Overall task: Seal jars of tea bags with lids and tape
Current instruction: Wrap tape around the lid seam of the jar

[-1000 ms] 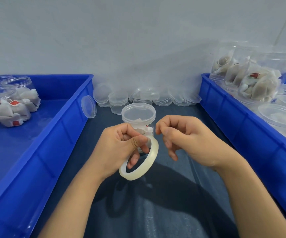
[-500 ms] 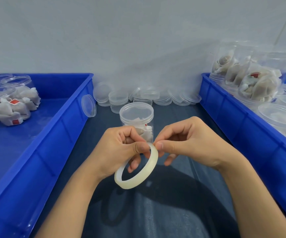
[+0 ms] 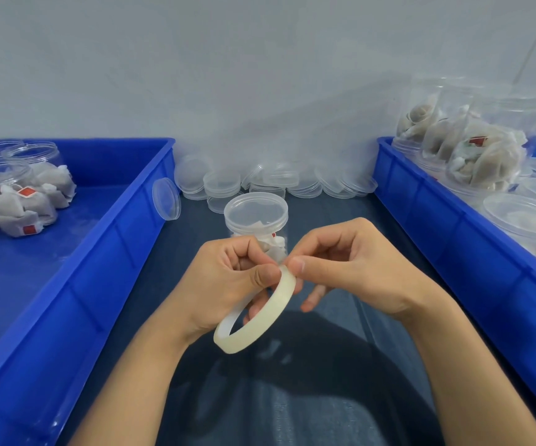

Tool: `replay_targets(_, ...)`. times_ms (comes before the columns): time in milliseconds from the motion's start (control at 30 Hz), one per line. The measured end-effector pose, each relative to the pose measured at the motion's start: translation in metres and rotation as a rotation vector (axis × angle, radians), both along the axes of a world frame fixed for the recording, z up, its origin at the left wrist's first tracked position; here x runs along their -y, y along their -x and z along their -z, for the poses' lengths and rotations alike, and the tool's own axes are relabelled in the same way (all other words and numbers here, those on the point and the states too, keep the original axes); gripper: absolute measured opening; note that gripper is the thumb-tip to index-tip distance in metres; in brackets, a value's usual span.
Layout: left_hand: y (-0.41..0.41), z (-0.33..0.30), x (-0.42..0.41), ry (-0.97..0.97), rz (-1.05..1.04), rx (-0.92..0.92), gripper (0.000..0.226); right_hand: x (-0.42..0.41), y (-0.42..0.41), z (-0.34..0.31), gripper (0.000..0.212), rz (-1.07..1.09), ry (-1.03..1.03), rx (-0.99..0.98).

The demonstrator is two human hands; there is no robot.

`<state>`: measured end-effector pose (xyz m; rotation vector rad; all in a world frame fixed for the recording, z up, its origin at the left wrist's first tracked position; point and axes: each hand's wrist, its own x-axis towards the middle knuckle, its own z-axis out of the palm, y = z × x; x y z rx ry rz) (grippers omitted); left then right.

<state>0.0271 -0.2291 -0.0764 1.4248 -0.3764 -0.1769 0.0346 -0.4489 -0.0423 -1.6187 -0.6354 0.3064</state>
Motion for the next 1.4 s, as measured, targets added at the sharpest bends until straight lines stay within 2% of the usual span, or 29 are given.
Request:
replay_targets(133,0.001,-0.002,0.001,-0.019,-0.062,-0.002,0.022,-0.001,0.000,0.000,0.028,-0.008,0.001,-0.003)
replay_targets(333,0.000,0.000,0.001,-0.027,-0.060,-0.028,0.026,-0.003,0.001,0.000,0.027,0.006,0.005,-0.009)
replay_targets(533,0.000,0.002,0.005,0.021,-0.071,-0.017,0.023,-0.006,0.000,0.002,0.021,0.061,-0.012,-0.018)
replay_targets(733,0.001,-0.001,0.004,0.031,-0.055,-0.041,0.028,-0.005,0.002,0.000,0.015,-0.001,-0.040,-0.050)
replay_targets(1133,0.001,0.003,0.002,0.002,-0.132,0.040,0.022,-0.008,0.003,-0.001,0.015,0.014,-0.057,-0.056)
replay_targets(1400,0.004,-0.002,0.007,0.066,-0.078,0.024,0.025,-0.010,0.002,0.002,0.021,0.058,-0.067,-0.056)
